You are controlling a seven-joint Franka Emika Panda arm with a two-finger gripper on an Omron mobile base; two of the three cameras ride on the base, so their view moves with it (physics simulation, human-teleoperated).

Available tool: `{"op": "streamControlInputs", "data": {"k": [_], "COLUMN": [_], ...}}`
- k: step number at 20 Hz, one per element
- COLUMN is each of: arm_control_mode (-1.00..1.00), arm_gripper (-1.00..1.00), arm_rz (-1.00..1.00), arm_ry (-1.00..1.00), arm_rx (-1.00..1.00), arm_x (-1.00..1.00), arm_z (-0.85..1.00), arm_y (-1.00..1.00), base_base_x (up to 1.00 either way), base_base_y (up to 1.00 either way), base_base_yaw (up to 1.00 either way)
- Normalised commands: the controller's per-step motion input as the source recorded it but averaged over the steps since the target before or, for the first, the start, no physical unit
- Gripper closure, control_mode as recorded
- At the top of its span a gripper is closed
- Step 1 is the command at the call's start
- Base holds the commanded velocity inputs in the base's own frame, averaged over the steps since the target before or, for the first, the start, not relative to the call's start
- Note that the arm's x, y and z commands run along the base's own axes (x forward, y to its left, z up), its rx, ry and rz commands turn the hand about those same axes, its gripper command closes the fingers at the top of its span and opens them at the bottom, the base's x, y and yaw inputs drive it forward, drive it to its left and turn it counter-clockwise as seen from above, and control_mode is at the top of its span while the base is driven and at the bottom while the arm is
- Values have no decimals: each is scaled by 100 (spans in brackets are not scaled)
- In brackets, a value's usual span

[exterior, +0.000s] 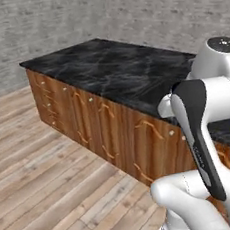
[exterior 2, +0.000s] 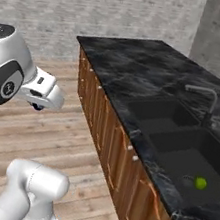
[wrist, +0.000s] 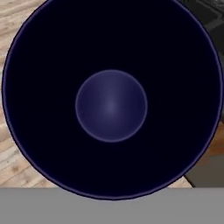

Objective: Clear the mugs and bowl far away from the sink.

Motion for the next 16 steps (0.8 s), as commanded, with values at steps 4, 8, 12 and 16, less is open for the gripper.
{"op": "streamControlInputs", "data": {"k": [4,8,12,16], "arm_control_mode": [100,100,100,100], "arm_gripper": [100,100,100,100], "arm_rz": [0,0,0,0], "arm_ry": [0,0,0,0], "arm_rx": [0,0,0,0], "arm_x": [0,0,0,0], "arm_z": [0,0,0,0], "arm_y": [0,0,0,0], "base_base_x": [0,0,0,0], "base_base_y": [0,0,2,9], "base_base_yaw": [100,100,100,100]}}
